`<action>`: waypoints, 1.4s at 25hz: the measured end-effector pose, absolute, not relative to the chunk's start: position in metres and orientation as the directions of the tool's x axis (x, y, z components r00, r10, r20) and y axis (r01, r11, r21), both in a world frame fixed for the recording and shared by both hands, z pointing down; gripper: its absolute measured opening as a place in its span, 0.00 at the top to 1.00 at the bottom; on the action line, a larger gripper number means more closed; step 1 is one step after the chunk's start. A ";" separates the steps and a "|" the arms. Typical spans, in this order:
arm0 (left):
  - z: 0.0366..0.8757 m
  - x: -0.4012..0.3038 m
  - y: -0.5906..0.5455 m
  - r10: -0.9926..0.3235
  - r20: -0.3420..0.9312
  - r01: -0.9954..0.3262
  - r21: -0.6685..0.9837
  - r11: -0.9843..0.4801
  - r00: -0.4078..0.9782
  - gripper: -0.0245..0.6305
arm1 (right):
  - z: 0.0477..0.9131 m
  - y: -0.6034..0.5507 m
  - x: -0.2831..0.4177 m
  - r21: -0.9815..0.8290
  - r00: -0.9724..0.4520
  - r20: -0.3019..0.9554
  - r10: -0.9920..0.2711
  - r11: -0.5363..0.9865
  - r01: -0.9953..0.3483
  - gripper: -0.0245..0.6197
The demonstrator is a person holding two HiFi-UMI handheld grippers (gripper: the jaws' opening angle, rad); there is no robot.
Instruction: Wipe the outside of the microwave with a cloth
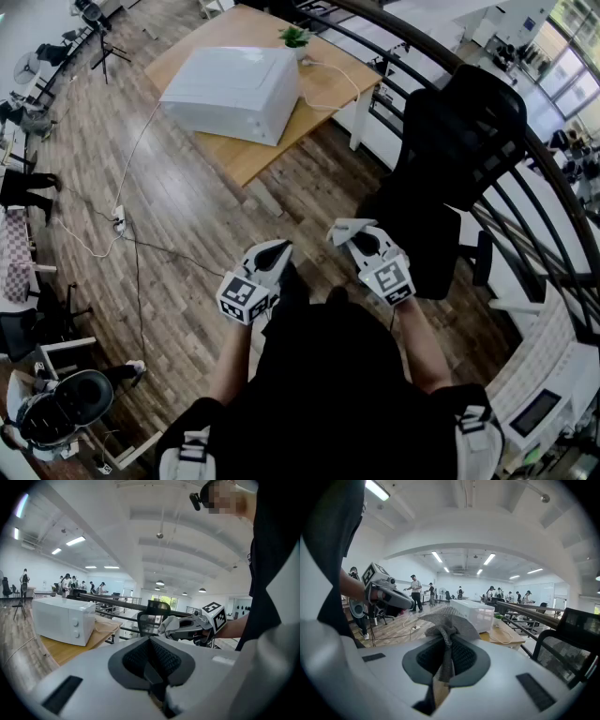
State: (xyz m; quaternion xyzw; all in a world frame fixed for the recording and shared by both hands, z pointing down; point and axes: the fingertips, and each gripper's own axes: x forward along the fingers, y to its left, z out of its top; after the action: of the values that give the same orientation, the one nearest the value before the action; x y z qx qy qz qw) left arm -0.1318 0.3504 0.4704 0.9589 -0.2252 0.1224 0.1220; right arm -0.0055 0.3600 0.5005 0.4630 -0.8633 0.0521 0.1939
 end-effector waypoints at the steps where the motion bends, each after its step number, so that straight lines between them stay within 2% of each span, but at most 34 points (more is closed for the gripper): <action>1: 0.468 -0.130 0.349 -0.404 0.290 -0.464 0.180 -0.868 0.868 0.96 | 0.503 0.359 -0.006 0.086 -0.498 0.385 -0.777 0.568 -0.819 0.94; 26: 0.477 -0.141 0.348 -0.413 0.297 -0.477 0.188 -0.859 0.861 0.96 | 0.512 0.353 -0.012 0.084 -0.517 0.406 -0.753 0.594 -0.800 0.94; 35: 0.466 -0.144 0.284 -0.384 0.287 -0.442 0.174 -0.880 0.877 0.96 | 0.511 0.303 -0.024 0.097 -0.488 0.409 -0.771 0.568 -0.817 0.94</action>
State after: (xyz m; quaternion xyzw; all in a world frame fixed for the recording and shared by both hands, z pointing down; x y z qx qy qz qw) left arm -0.1438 0.2842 0.4657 0.9616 -0.2150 0.1229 0.1181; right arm -0.0237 0.3027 0.5108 0.4614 -0.8608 0.0551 0.2078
